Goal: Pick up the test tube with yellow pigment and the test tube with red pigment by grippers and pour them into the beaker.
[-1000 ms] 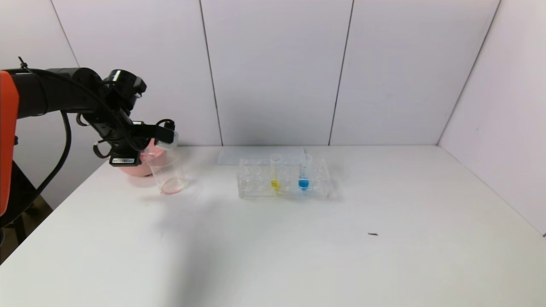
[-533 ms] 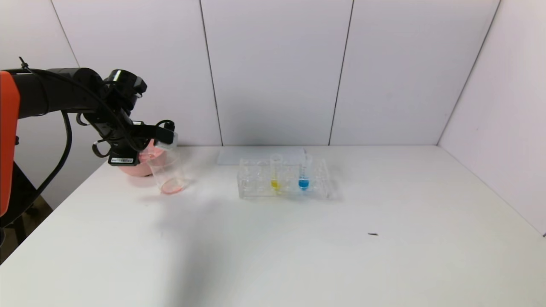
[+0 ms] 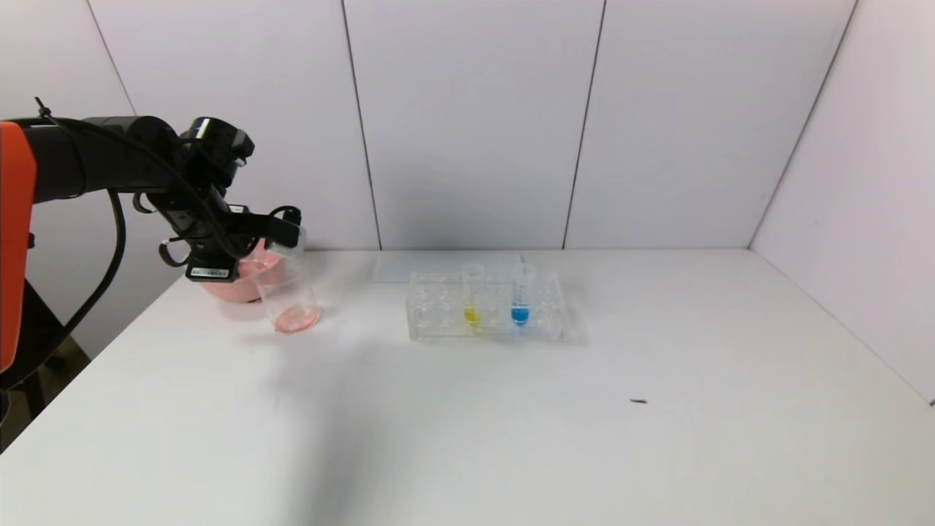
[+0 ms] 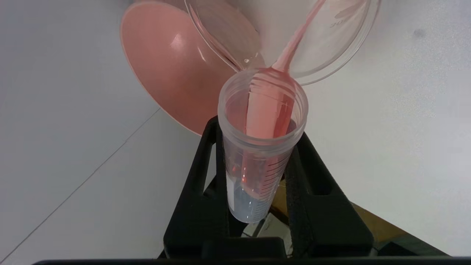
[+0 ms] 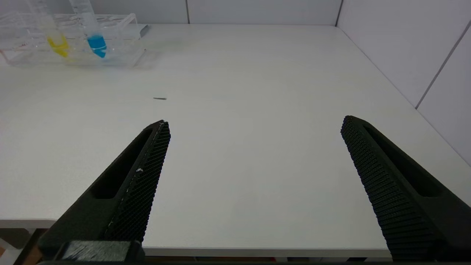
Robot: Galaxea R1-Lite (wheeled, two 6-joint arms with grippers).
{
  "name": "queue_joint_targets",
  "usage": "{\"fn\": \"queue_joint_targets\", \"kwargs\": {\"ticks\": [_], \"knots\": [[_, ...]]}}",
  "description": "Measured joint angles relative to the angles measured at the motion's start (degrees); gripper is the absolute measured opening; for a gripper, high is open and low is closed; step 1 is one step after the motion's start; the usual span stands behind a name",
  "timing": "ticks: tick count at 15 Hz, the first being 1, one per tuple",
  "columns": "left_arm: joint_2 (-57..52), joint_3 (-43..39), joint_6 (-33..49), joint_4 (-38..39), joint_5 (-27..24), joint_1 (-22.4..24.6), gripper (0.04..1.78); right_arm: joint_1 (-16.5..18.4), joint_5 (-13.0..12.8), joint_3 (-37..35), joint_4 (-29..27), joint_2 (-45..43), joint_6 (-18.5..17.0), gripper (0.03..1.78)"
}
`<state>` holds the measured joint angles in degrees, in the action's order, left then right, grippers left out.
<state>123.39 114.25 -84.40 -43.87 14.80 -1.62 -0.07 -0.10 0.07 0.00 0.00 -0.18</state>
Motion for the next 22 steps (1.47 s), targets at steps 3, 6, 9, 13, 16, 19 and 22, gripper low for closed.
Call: {"fn": "queue_joint_targets", "kwargs": {"ticks": [3, 6, 9, 13, 16, 19, 22], "knots": [[0.0, 0.0, -0.3, 0.18, 0.5, -0.05, 0.46, 0.0, 0.0, 0.0, 0.0, 0.0, 0.0, 1.7], [0.0, 0.0, -0.48, 0.24, 1.35, -0.16, 0.46, 0.0, 0.0, 0.0, 0.0, 0.0, 0.02, 1.7], [0.01, 0.0, -0.48, 0.27, 1.49, -0.3, 0.46, 0.0, 0.0, 0.0, 0.0, 0.0, 0.0, 1.7], [0.12, 0.0, -1.05, 0.3, 2.34, -0.49, 0.46, 0.0, 0.0, 0.0, 0.0, 0.0, 0.0, 1.7], [0.17, 0.0, -1.27, 0.33, 3.33, -0.55, 0.46, 0.0, 0.0, 0.0, 0.0, 0.0, 0.02, 1.7], [0.2, 0.0, -1.49, 0.38, 3.56, -0.85, 0.46, 0.0, 0.0, 0.0, 0.0, 0.0, 0.0, 1.7], [0.21, 0.0, -2.23, 0.91, 5.14, -1.05, 0.46, 0.0, 0.0, 0.0, 0.0, 0.0, 0.02, 1.7]]}}
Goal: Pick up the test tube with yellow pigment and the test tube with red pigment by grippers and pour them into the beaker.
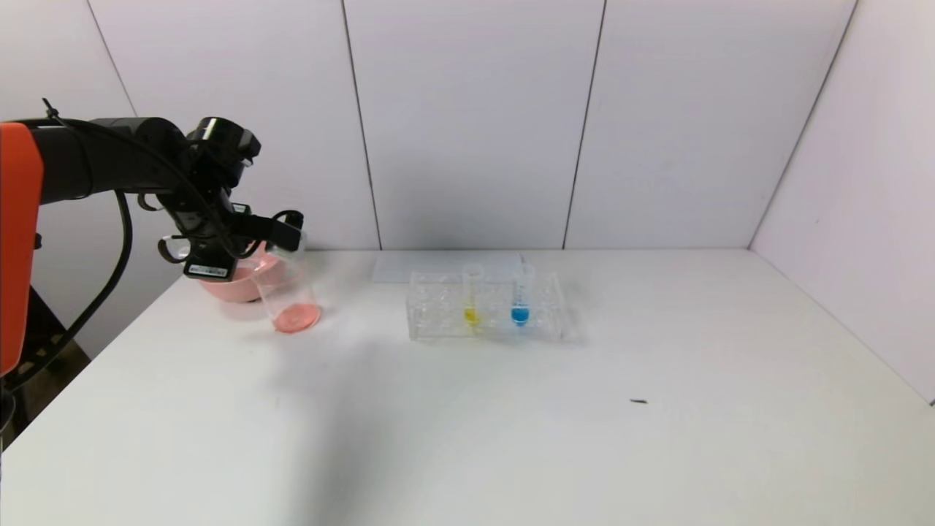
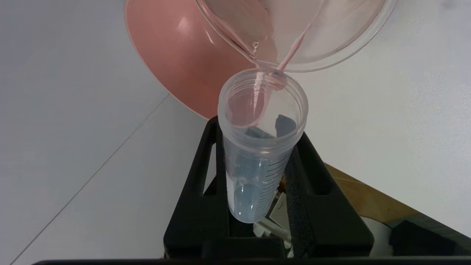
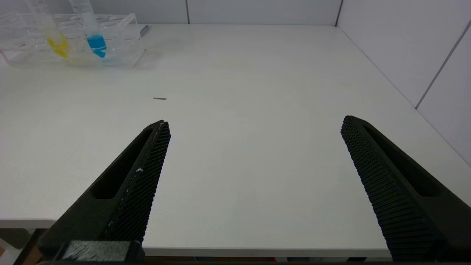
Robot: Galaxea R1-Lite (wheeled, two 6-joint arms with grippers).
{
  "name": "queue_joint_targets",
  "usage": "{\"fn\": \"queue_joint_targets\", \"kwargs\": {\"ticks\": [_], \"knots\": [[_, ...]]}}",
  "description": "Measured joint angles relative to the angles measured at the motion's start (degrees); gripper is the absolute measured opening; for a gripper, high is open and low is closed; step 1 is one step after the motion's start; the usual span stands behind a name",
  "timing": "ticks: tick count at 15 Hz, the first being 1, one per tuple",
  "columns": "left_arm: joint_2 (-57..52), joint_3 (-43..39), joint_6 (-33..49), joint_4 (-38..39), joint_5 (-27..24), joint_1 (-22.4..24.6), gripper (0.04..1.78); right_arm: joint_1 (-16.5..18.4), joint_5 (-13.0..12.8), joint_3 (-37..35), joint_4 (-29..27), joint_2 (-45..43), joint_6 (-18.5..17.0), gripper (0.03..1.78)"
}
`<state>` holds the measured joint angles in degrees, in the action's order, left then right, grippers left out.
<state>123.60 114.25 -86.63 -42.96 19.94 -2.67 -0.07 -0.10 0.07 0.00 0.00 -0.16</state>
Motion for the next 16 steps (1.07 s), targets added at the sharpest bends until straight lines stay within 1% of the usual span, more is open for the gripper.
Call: {"fn": "queue_joint_targets", "kwargs": {"ticks": [16], "knots": [[-1.3, 0.0, 0.39, -0.21, 0.32, -0.35, 0.46, 0.0, 0.0, 0.0, 0.0, 0.0, -0.02, 1.7]]}}
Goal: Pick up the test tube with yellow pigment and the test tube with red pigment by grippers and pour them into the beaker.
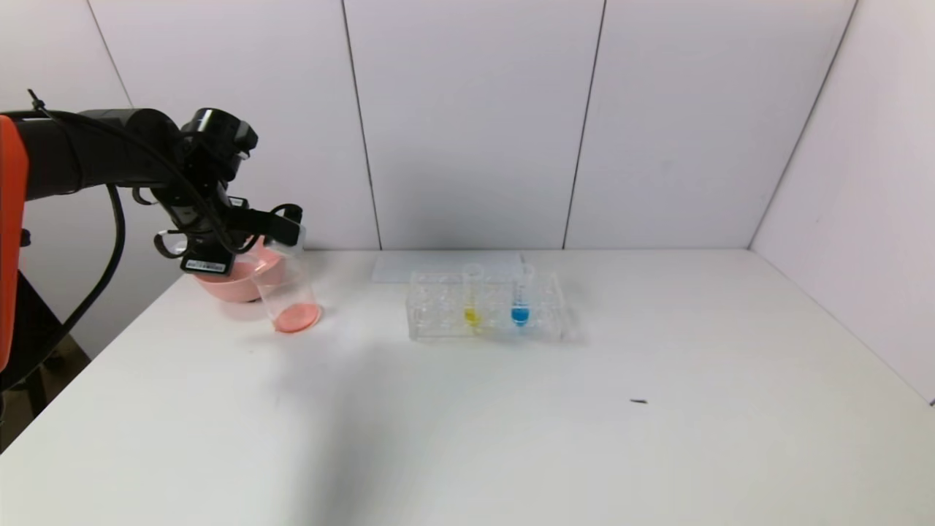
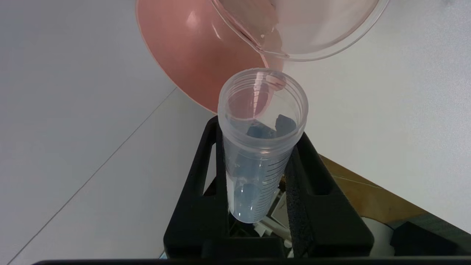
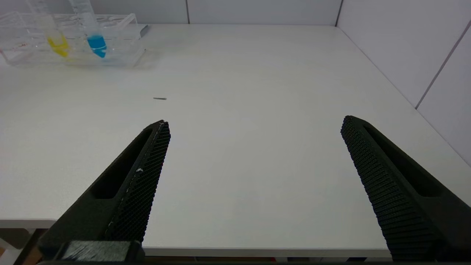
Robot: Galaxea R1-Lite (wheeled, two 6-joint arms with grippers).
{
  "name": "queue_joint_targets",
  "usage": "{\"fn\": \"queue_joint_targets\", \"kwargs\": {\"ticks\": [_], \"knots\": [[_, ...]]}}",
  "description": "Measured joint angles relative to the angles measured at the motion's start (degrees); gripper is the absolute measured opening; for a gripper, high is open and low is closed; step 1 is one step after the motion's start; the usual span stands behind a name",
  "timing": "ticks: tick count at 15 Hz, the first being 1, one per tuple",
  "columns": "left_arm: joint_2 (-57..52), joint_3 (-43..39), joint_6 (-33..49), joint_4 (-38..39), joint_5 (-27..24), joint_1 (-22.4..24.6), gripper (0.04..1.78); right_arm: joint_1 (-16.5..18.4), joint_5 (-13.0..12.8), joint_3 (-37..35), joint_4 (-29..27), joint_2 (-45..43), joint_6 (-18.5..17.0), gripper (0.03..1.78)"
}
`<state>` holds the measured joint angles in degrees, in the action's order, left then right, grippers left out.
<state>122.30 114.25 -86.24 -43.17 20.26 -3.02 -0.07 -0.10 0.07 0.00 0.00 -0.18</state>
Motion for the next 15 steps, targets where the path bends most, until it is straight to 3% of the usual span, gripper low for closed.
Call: {"fn": "queue_joint_targets", "kwargs": {"ticks": [6, 15], "knots": [[-1.49, 0.0, 3.44, 0.26, -2.22, 0.18, 0.46, 0.0, 0.0, 0.0, 0.0, 0.0, 0.0, 1.7], [-4.44, -0.3, 16.51, -0.29, -11.42, 3.18, 0.46, 0.02, 0.0, 0.0, 0.0, 0.0, 0.0, 1.7]]}}
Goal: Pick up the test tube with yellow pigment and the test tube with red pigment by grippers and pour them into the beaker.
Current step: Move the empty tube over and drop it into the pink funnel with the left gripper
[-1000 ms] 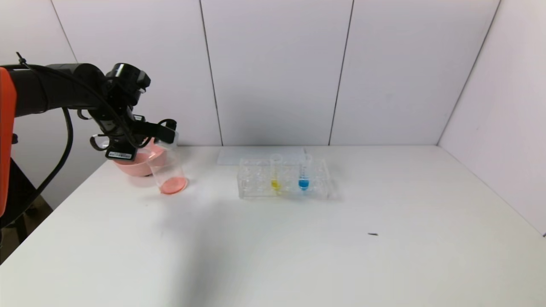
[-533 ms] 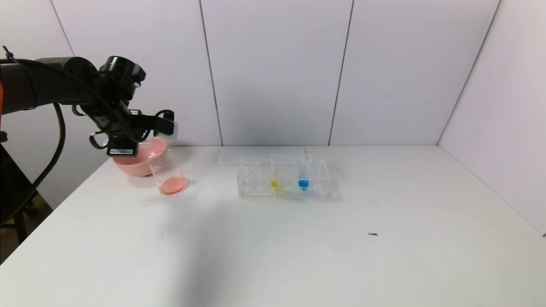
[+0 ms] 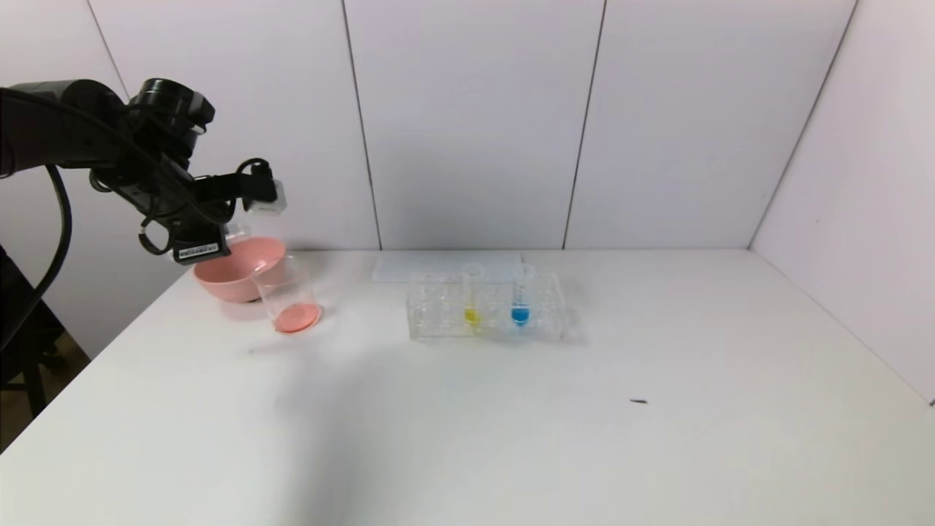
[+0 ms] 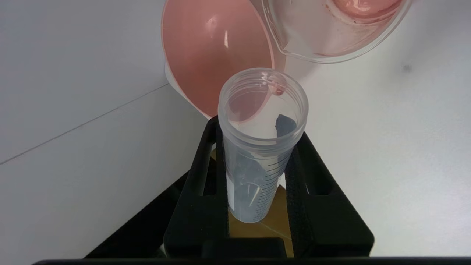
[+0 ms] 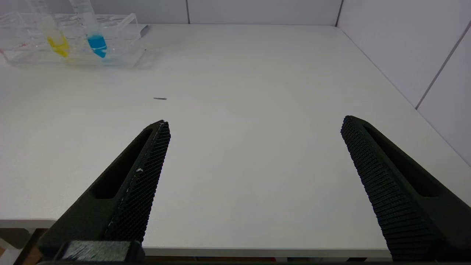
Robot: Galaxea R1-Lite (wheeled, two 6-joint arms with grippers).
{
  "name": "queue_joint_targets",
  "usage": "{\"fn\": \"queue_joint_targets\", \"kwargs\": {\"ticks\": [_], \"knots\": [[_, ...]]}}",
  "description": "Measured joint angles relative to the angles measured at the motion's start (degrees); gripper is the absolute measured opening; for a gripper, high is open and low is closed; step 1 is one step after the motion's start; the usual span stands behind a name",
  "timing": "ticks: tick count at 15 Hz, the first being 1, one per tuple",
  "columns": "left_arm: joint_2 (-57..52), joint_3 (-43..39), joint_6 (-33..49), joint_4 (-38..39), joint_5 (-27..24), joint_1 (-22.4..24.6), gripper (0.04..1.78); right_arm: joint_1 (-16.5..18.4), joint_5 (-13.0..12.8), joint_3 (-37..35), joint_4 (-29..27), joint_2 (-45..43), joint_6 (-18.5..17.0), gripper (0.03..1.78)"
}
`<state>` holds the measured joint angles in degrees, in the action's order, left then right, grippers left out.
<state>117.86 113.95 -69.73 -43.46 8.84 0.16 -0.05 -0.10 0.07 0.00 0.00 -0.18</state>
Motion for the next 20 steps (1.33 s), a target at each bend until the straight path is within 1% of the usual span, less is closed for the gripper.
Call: {"fn": "queue_joint_targets", "kwargs": {"ticks": [4, 10, 16, 18, 20], "knots": [[-1.54, -0.13, 9.18, 0.05, -9.14, 3.22, 0.46, 0.0, 0.0, 0.0, 0.0, 0.0, 0.0, 1.7], [-3.39, -0.46, 18.88, 0.5, -19.5, 8.46, 0.46, -0.02, 0.0, 0.0, 0.0, 0.0, 0.0, 1.7], [-4.94, -1.85, 31.31, 0.93, -29.87, 11.63, 0.46, -0.05, 0.0, 0.0, 0.0, 0.0, 0.0, 1.7], [-5.24, -2.23, 33.22, 2.32, -31.74, 12.35, 0.46, -0.02, 0.0, 0.0, 0.0, 0.0, 0.0, 1.7], [-5.32, -3.17, 35.23, 5.46, -32.05, 12.65, 0.46, 0.0, 0.0, 0.0, 0.0, 0.0, 0.0, 1.7]]}}
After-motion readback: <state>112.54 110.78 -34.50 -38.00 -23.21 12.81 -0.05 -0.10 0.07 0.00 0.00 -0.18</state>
